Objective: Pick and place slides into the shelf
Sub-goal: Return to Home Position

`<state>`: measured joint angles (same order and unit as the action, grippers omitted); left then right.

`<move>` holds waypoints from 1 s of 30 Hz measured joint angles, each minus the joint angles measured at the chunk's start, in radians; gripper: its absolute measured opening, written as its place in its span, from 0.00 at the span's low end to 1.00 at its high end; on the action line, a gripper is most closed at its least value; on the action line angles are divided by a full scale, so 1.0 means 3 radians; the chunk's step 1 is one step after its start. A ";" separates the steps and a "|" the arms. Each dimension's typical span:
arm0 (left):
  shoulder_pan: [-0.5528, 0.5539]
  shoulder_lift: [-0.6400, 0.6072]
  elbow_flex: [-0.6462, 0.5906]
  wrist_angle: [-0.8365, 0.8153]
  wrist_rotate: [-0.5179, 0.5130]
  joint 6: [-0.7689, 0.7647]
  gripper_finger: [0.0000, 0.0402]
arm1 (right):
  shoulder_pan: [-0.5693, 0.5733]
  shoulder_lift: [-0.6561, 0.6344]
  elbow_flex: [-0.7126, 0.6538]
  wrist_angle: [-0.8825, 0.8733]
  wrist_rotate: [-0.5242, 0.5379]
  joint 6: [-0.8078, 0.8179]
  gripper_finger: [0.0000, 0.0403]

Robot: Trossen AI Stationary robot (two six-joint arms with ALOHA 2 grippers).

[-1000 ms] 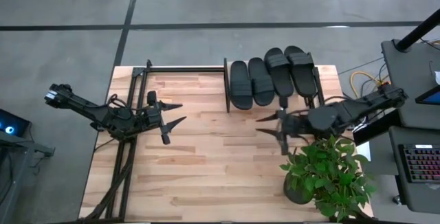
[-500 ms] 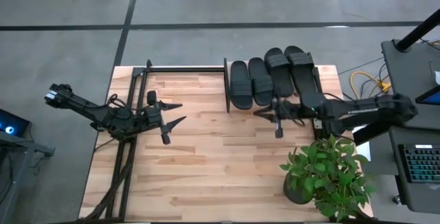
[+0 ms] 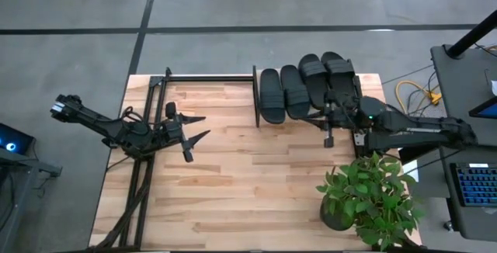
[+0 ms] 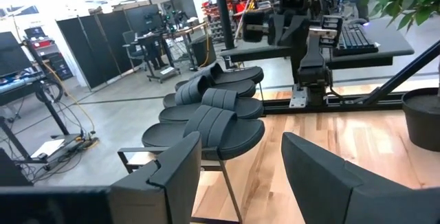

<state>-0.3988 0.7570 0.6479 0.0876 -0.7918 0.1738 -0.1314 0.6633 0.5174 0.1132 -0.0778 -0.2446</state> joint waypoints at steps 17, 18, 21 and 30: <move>0.0000 0.0033 -0.0003 0.0003 -0.0009 -0.0006 0.47 | 0.0064 -0.1220 -0.0774 -0.0677 0.0093 0.0554 0.02; 0.0000 0.0033 -0.0003 0.0003 -0.0009 -0.0011 0.47 | 0.0086 -0.1307 -0.0794 -0.0715 0.0117 0.0554 0.02; 0.0000 0.0038 -0.0003 0.0003 -0.0009 -0.0020 0.47 | 0.0167 -0.1624 -0.0873 -0.0810 0.0125 0.0616 0.02; 0.0000 0.0117 -0.0003 0.0017 -0.0009 -0.0038 0.47 | 0.0353 -0.2200 -0.1153 -0.1183 0.0383 0.0704 0.02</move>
<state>-0.3988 0.7920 0.6472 0.0925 -0.7944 0.1623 -0.0256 0.0033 0.1715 -0.2417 0.0372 -0.0334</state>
